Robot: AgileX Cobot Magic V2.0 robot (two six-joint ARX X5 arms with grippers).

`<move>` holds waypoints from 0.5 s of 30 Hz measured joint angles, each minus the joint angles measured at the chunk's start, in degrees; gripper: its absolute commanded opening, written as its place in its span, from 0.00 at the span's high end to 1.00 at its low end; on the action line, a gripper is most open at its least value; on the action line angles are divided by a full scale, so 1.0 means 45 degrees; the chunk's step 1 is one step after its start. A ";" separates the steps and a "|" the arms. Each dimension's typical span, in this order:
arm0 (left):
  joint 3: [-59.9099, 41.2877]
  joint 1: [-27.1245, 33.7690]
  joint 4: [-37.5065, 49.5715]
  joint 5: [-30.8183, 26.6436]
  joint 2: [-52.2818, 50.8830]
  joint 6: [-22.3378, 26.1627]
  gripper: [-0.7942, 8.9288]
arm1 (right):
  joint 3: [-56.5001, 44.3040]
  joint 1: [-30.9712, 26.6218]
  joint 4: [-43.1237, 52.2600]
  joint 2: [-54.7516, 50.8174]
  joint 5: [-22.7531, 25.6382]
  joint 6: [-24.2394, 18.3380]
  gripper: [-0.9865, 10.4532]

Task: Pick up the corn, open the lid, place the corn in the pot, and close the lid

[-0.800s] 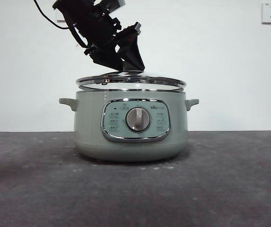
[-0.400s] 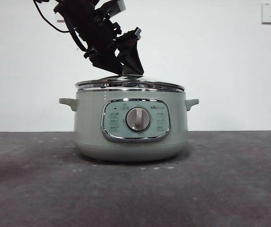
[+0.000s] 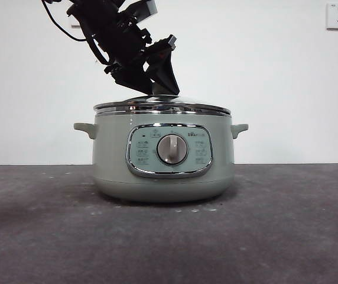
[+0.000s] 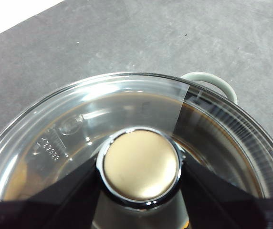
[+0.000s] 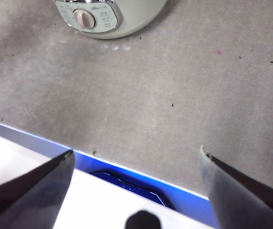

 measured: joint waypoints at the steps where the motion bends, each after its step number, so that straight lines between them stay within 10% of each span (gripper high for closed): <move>1: 0.0024 0.0000 -0.0024 0.0000 0.0019 0.0000 0.93 | 0.0000 0.0000 0.0000 0.0000 0.0000 0.0000 0.53; 15: 0.0253 -0.0073 -0.0155 -0.0005 0.0296 0.0078 0.93 | -0.0005 0.0000 0.0000 0.0000 0.0015 0.0000 0.53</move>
